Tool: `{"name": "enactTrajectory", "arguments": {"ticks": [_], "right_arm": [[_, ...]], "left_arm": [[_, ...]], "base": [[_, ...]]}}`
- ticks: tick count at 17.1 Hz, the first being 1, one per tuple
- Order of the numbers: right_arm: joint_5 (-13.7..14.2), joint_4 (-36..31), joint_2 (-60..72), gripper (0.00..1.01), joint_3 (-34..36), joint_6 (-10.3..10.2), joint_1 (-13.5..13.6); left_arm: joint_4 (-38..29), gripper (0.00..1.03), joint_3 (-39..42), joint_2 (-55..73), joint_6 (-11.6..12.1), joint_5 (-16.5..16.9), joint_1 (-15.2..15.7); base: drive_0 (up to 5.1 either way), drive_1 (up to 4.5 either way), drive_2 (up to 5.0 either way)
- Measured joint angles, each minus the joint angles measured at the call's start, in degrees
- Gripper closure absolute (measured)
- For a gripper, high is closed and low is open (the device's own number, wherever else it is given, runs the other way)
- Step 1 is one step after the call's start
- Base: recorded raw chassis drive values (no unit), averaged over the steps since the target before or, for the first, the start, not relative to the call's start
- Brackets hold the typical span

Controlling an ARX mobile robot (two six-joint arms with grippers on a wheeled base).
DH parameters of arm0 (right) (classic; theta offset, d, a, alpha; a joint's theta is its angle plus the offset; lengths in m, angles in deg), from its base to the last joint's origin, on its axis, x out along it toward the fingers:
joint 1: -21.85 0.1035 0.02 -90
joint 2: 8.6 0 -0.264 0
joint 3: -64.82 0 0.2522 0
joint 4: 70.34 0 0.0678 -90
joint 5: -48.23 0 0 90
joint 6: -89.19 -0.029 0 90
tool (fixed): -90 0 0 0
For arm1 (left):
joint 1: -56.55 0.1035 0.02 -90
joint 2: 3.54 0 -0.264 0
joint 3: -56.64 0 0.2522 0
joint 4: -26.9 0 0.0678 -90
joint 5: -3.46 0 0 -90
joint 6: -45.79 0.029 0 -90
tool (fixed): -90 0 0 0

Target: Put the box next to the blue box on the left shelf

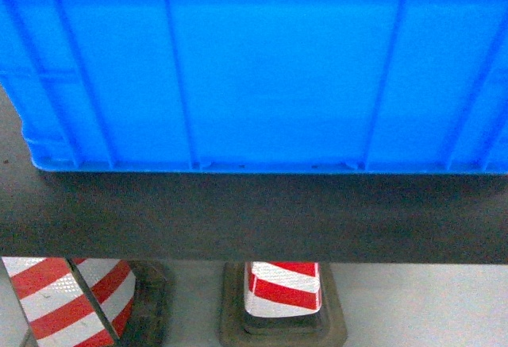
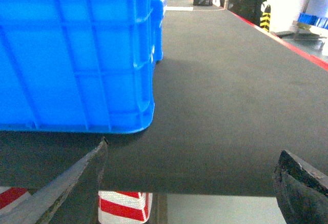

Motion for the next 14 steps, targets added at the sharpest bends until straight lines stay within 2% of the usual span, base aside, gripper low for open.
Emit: {"name": "enactTrajectory", "arguments": {"ticks": [14], "right_arm": [[-0.02,-0.04,0.00,0.03,0.00,0.04,0.00]], "left_arm": [[-0.07,0.05,0.00,-0.02,-0.02,-0.04,0.00]], "base": [[0.0,0.00,0.0]]}}
